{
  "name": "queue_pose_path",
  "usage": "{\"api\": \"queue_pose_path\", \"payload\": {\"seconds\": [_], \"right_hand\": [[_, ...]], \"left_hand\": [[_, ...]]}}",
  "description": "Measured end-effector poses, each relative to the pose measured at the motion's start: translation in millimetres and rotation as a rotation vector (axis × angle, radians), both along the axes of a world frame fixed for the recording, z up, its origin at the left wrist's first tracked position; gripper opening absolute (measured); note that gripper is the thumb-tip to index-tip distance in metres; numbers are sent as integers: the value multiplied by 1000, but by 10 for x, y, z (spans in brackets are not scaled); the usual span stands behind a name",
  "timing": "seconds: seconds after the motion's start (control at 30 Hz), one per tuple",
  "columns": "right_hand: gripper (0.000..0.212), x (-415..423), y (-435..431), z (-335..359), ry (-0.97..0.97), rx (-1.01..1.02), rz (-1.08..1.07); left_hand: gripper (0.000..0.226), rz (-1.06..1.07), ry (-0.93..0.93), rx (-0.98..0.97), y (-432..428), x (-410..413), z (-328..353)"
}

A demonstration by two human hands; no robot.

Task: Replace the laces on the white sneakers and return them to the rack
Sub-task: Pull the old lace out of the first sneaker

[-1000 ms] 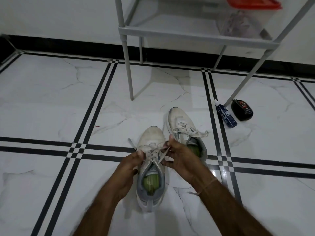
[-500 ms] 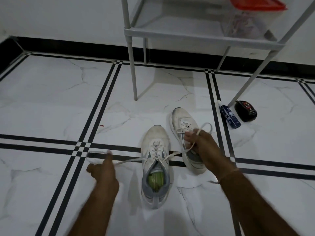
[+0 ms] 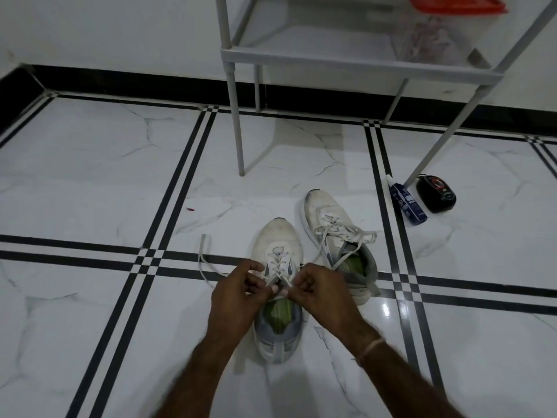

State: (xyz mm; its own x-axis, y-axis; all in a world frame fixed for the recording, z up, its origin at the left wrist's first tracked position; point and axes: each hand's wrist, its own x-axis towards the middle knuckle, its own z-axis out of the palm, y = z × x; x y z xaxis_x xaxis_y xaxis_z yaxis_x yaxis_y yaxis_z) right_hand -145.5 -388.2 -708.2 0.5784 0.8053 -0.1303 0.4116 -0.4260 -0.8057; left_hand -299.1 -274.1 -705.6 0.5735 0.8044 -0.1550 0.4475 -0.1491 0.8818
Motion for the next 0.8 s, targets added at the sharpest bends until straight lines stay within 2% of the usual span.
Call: {"api": "queue_pose_path", "payload": {"seconds": [0.07, 0.13, 0.23, 0.33, 0.43, 0.57, 0.73, 0.8], "right_hand": [[14, -46, 3, -39, -133, -14, -2], [19, -75, 7, -50, -237, -22, -22], [31, -19, -2, -121, -92, 52, -119], [32, -41, -4, -157, -94, 43, -102], [17, -40, 23, -129, -65, 53, -104], [15, 21, -5, -183, 36, 77, -161], [23, -13, -61, -202, 109, 91, -171], [26, 0, -77, -202, 110, 90, -170]], "left_hand": [[30, -14, 5, 78, -17, 23, -16], [26, 17, -8, 81, -48, 12, -49], [24, 107, -143, -125, -41, -44, -146], [26, 37, -57, 55, -53, 2, -128], [39, -42, -36, 192, -60, 79, -45], [29, -62, -81, 145, -2, 75, -79], [4, -153, 85, 411, -98, 226, 9], [9, -101, 58, 363, -75, 313, -4]]}}
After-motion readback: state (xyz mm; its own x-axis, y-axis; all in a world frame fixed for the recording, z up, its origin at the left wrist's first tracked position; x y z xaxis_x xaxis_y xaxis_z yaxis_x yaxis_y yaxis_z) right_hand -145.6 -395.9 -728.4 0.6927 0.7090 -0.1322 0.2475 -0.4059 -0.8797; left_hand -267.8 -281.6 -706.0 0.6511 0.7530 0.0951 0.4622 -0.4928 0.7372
